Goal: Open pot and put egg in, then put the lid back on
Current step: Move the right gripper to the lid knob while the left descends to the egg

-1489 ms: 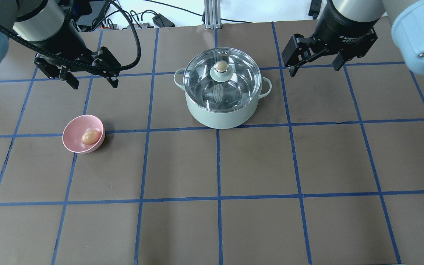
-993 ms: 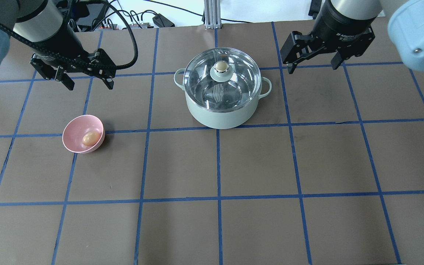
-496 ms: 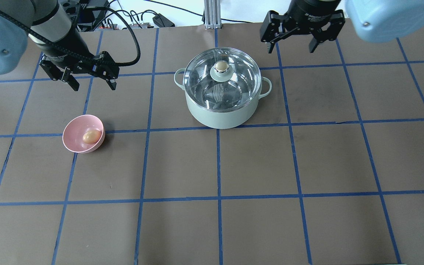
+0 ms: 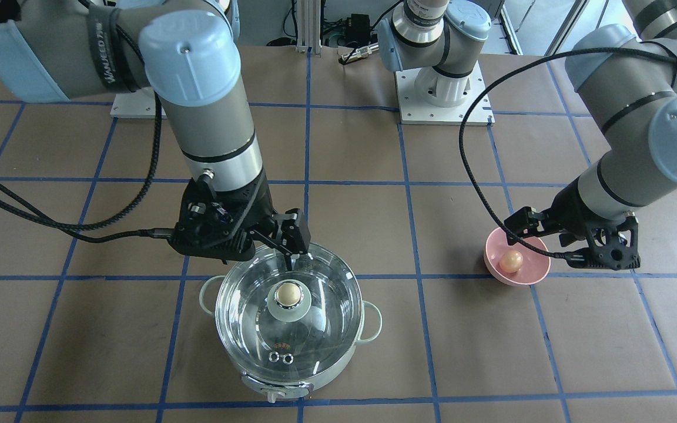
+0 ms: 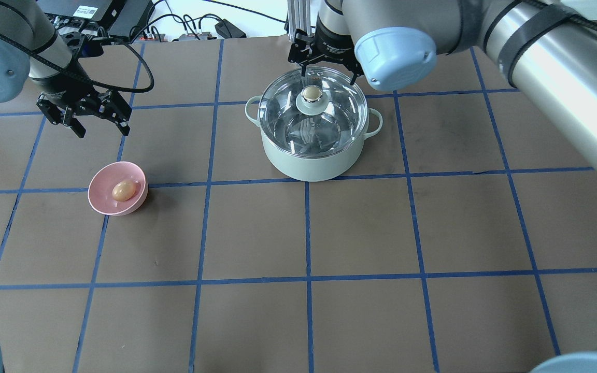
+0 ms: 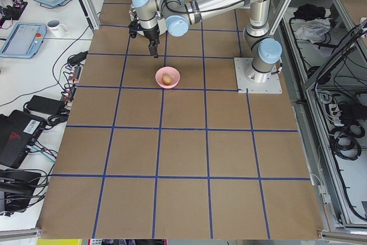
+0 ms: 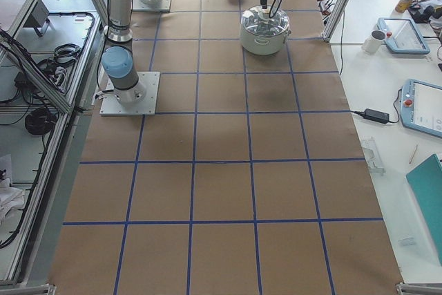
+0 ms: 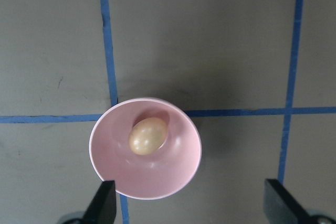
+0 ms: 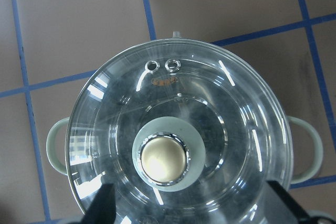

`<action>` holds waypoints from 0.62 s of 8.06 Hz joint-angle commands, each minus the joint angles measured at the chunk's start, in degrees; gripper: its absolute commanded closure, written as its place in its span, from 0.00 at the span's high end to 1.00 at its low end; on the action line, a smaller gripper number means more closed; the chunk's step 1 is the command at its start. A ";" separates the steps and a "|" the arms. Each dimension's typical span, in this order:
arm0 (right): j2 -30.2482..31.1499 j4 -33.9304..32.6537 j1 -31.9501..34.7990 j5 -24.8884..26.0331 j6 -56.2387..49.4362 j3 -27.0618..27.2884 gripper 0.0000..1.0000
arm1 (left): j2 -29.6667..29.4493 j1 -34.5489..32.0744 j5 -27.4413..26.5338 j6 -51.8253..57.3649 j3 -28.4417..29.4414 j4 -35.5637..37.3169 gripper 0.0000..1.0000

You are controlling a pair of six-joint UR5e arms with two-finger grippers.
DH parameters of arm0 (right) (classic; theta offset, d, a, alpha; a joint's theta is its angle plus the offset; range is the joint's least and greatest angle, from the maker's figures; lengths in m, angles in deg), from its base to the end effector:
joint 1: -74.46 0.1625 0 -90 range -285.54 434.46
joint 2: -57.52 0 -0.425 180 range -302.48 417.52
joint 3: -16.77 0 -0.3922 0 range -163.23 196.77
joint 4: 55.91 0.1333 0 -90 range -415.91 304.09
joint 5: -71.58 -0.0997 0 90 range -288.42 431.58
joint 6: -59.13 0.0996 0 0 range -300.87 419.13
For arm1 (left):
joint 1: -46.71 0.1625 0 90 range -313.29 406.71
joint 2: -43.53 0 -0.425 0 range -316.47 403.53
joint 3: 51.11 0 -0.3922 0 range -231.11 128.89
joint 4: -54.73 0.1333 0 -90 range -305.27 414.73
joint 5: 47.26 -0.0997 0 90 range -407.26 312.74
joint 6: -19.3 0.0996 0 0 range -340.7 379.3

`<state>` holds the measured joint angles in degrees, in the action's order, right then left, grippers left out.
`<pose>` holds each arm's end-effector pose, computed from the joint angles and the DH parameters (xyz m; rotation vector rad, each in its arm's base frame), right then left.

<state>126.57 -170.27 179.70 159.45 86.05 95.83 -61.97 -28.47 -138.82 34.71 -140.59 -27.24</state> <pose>0.3055 -0.6002 0.4195 0.2982 2.9841 -0.3322 0.0219 -0.5935 0.3598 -0.0187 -3.1301 -0.1946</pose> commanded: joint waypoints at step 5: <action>-6.92 -6.75 1.63 1.16 4.37 0.40 0.97 | -9.71 3.29 -2.75 6.39 -9.57 13.41 1.00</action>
<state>120.43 -176.27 181.21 160.59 90.14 96.09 -70.58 -25.26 -141.52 39.90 -148.48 -15.22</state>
